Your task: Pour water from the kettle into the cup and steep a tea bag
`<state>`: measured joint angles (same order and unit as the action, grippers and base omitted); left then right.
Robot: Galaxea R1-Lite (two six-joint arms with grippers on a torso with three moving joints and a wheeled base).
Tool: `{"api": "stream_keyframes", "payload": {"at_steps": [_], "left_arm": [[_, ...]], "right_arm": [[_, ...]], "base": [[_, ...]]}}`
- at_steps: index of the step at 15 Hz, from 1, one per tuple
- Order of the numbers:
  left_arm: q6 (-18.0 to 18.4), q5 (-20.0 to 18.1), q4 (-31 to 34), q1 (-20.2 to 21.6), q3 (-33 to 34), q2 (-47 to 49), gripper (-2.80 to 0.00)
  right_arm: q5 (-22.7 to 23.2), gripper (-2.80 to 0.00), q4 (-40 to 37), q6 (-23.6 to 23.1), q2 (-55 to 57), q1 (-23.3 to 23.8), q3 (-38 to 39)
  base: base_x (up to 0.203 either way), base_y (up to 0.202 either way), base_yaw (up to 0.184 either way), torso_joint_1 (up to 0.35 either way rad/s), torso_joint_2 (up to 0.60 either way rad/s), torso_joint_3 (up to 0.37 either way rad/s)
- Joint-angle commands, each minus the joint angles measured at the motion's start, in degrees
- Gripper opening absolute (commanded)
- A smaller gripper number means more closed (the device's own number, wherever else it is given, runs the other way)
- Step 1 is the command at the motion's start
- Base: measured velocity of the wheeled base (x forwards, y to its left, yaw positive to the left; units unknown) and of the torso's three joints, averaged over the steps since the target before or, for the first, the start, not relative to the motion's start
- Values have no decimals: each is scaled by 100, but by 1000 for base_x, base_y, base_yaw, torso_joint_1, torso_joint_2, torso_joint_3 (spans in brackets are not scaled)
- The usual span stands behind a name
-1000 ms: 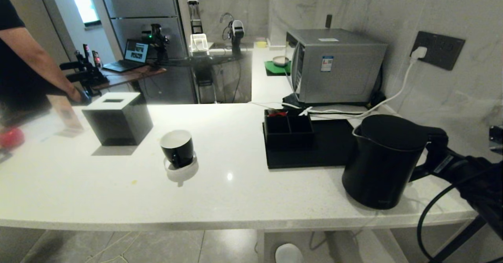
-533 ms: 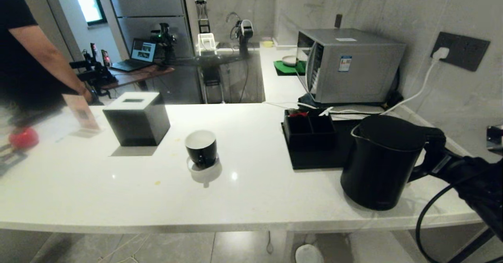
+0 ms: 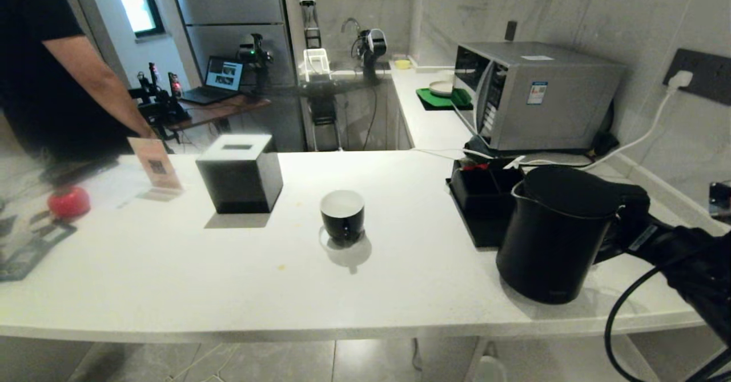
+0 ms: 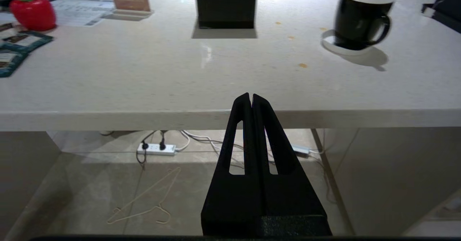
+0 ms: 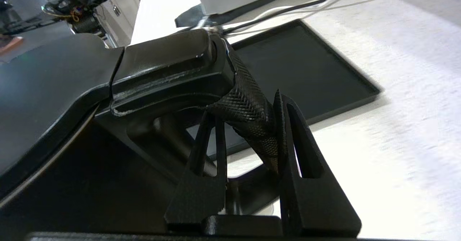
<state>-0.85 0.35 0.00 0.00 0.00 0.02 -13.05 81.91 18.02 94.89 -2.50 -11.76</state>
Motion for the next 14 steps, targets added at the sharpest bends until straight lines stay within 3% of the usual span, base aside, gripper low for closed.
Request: {"api": "stream_keyframes", "payload": {"at_steps": [1, 14], "left_arm": [[-3, 0, 0, 0, 0, -2, -280], [-3, 0, 0, 0, 0, -2, -280]], "right_arm": [[-5, -280, 44, 9, -15, -5, -1], [-5, -280, -8, 9, 29, -5, -151]], "base": [[0, 189, -2, 6, 6, 2], [0, 187, -1, 3, 2, 2]]}}
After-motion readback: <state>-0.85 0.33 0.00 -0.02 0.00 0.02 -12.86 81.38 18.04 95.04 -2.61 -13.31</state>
